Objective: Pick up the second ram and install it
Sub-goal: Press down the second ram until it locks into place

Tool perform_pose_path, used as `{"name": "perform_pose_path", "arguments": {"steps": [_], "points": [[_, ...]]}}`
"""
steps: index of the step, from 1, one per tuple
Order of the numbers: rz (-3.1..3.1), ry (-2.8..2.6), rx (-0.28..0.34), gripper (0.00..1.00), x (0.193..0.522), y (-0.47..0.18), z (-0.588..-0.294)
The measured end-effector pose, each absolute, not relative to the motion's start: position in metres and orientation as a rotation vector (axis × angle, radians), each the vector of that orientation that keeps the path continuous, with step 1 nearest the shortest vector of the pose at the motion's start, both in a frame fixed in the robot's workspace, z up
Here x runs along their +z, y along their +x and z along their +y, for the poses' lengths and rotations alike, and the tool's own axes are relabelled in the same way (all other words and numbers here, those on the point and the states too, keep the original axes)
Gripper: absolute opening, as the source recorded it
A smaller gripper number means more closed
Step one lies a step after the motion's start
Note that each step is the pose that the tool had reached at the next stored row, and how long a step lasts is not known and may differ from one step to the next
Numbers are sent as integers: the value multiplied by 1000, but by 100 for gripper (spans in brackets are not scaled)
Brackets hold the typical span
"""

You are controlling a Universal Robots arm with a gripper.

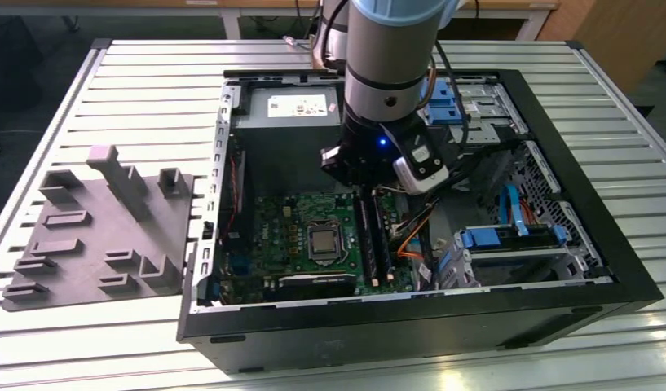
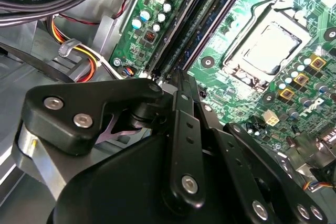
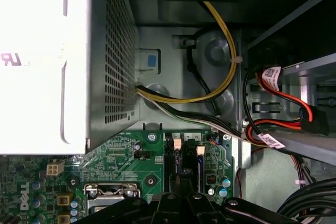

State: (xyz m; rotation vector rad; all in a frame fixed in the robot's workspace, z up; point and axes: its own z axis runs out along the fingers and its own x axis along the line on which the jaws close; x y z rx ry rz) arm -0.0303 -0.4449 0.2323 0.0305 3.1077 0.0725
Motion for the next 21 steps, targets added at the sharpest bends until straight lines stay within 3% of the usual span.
{"name": "perform_pose_path", "arguments": {"steps": [21], "points": [[3108,30,73,11,223,-30,-444]]}}
